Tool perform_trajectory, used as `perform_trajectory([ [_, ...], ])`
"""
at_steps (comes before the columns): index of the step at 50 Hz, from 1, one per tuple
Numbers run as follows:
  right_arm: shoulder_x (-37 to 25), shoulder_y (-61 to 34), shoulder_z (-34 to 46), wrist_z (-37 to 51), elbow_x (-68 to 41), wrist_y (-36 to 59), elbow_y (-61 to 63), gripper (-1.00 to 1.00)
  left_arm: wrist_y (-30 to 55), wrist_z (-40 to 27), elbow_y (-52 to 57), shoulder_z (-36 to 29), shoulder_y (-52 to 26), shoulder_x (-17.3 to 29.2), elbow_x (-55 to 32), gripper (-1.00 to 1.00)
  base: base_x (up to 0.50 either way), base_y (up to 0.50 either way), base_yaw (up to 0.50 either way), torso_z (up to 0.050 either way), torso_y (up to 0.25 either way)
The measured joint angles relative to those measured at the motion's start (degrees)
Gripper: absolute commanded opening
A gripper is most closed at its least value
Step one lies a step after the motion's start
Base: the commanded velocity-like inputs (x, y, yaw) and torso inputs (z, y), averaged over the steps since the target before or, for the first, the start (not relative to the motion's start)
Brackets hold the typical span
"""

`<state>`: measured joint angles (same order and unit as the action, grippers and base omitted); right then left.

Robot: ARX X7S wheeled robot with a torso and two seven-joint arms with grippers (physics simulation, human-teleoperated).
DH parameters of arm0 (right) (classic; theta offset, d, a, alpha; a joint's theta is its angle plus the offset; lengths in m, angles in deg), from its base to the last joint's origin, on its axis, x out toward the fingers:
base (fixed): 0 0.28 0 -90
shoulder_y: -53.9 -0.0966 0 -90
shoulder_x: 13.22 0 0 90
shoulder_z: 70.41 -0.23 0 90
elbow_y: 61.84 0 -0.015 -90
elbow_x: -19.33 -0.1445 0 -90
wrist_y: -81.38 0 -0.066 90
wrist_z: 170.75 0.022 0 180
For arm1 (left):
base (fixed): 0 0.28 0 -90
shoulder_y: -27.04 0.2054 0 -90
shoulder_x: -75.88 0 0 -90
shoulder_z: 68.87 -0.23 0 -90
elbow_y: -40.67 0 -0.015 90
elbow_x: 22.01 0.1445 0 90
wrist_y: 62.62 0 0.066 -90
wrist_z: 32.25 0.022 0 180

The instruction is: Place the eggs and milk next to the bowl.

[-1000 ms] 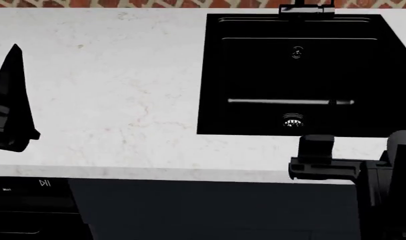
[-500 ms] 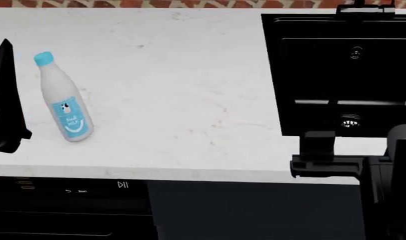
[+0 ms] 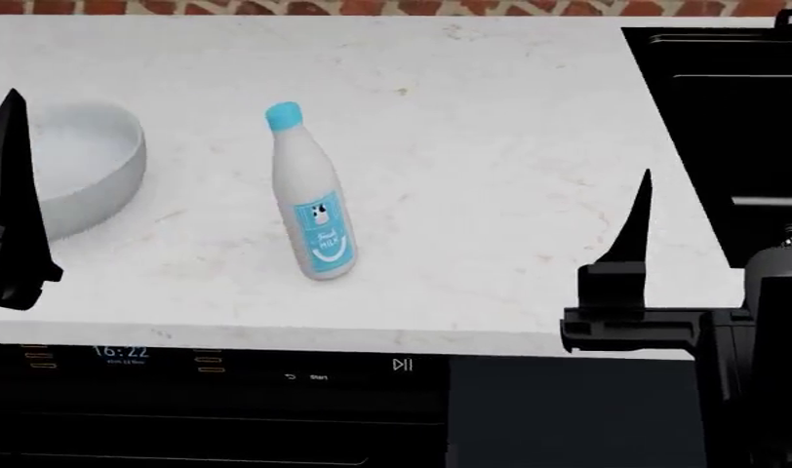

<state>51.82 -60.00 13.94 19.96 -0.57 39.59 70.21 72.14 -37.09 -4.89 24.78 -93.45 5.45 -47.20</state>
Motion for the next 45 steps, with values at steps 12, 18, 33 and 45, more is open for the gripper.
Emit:
perform_trajectory([
  [12, -0.19, 0.28, 0.16, 0.12, -0.11, -0.09, 0.00, 1.00, -1.08, -0.03, -0.34, -0.36, 0.80, 0.31, 0.33, 1.00, 0.00, 0.50, 0.00, 0.000, 0.000],
  [18, -0.24, 0.38, 0.31, 0.23, -0.14, -0.10, 0.03, 1.00, -1.71, 0.01, -0.53, -0.46, 1.31, 0.46, 0.46, 1.00, 0.00, 0.50, 0.00, 0.000, 0.000],
  [33, -0.36, 0.43, 0.79, 0.44, -0.24, -0.15, -0.04, 1.00, -2.77, -0.05, -0.80, -0.62, 2.25, 0.78, 0.55, 1.00, 0.00, 0.50, 0.00, 0.000, 0.000],
  [45, -0.46, 0.30, 1.02, 0.61, -0.50, 0.08, 0.09, 1.00, -3.23, -0.22, -0.92, -0.70, 2.67, 1.00, 0.46, 1.00, 0.00, 0.50, 0.00, 0.000, 0.000],
])
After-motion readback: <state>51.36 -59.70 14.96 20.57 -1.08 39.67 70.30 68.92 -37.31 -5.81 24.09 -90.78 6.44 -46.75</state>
